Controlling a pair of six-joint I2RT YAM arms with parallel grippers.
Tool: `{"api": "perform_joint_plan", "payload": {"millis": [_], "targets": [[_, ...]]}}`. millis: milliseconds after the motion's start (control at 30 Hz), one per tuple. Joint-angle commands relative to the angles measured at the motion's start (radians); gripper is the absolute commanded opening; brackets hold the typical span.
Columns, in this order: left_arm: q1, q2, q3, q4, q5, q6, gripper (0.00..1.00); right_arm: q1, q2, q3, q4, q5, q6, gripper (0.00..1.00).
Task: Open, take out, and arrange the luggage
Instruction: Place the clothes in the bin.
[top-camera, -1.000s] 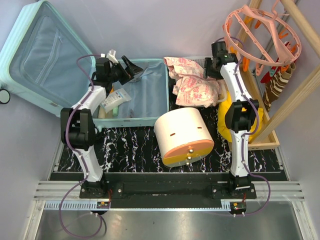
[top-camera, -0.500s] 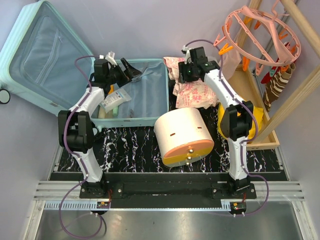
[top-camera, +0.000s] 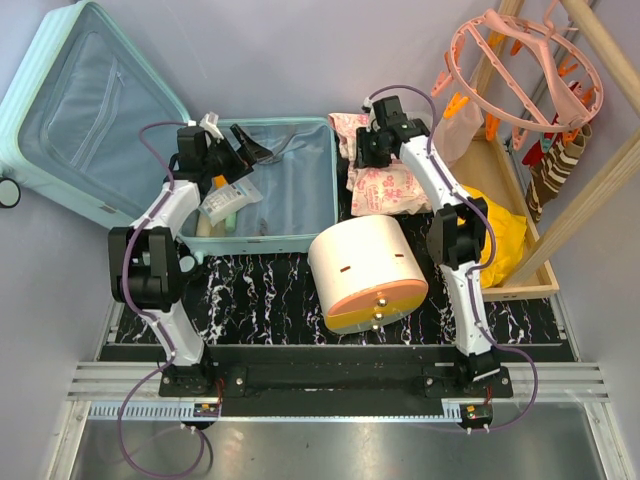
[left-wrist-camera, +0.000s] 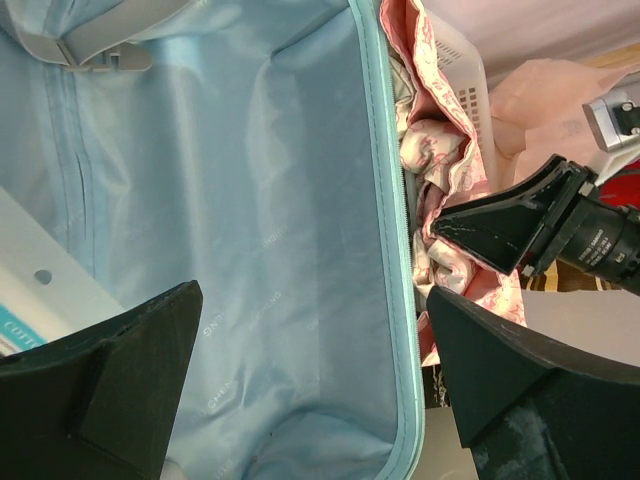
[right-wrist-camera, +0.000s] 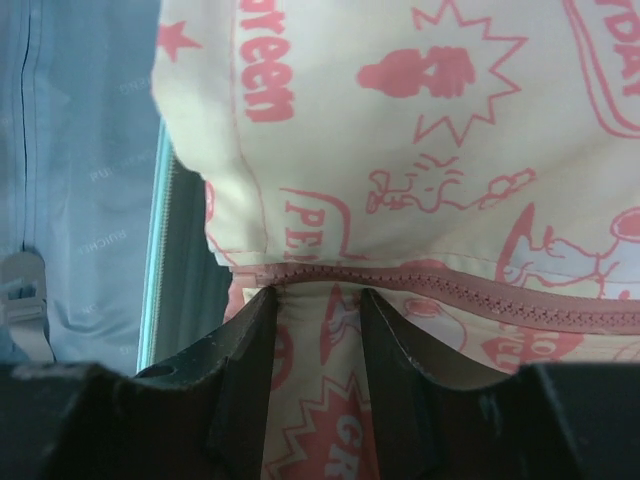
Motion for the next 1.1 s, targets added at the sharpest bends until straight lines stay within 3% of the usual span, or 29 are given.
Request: {"api": "perform_joint_plan", "payload": {"millis": [0, 267, 567, 767, 1067], "targets": [[0.014, -0.073, -0.015, 0.04, 0.025, 0.023, 0.99, -0.049, 0.044, 0.078, -0.106, 0.041, 0.095, 0.44], [0.014, -0.09, -0.038, 0.061, 0.029, 0.007, 0.99, -0.113, 0.091, 0.095, -0.196, 0.075, 0.122, 0.44], [0.014, -0.079, -0.038, 0.077, 0.035, -0.014, 0.99, -0.087, 0.211, 0.245, -0.301, 0.118, 0.114, 0.44], [0.014, -0.084, -0.04, 0.069, 0.035, -0.011, 0.99, -0.067, 0.251, 0.253, -0.362, 0.186, 0.108, 0.48], [0.014, -0.108, -0.035, 0.04, 0.008, 0.015, 0.99, -0.048, 0.037, 0.204, -0.229, 0.134, 0.077, 0.62]]}}
